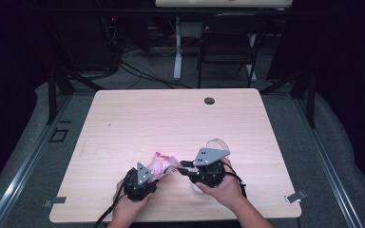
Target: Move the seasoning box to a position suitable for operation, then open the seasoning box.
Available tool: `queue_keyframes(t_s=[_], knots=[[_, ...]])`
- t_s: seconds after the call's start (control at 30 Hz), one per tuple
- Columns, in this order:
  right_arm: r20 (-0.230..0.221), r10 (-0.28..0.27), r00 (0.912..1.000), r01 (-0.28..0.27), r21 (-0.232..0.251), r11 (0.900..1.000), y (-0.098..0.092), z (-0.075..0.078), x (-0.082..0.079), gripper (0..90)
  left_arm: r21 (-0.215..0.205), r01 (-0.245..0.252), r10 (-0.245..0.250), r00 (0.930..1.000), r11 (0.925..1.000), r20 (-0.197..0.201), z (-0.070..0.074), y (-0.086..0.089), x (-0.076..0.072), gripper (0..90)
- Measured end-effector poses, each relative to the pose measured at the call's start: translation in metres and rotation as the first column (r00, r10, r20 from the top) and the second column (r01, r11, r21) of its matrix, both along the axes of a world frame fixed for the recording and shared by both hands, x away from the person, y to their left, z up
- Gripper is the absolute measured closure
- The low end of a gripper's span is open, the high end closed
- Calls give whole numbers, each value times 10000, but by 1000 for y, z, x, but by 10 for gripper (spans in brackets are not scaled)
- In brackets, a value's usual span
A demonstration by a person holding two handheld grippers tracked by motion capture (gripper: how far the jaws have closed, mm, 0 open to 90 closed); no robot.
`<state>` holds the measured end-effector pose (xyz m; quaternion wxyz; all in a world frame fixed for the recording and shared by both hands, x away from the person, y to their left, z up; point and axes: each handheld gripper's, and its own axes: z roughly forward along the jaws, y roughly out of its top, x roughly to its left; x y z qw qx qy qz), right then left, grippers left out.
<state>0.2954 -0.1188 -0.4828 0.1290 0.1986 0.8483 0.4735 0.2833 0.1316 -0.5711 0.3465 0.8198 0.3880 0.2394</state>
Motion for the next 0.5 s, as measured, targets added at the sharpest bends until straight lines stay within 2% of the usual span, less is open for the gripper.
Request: queue_keyframes(t_s=[0.2,0.5], knots=[[69,-205,9998,204,214,9996,-2,1,0,603,23,-133,133,9998,9999,137,3,3,1,567],[238,-293,9993,285,303,9991,-5,4,0,578,112,-277,274,9992,9996,299,6,6,0,570]])
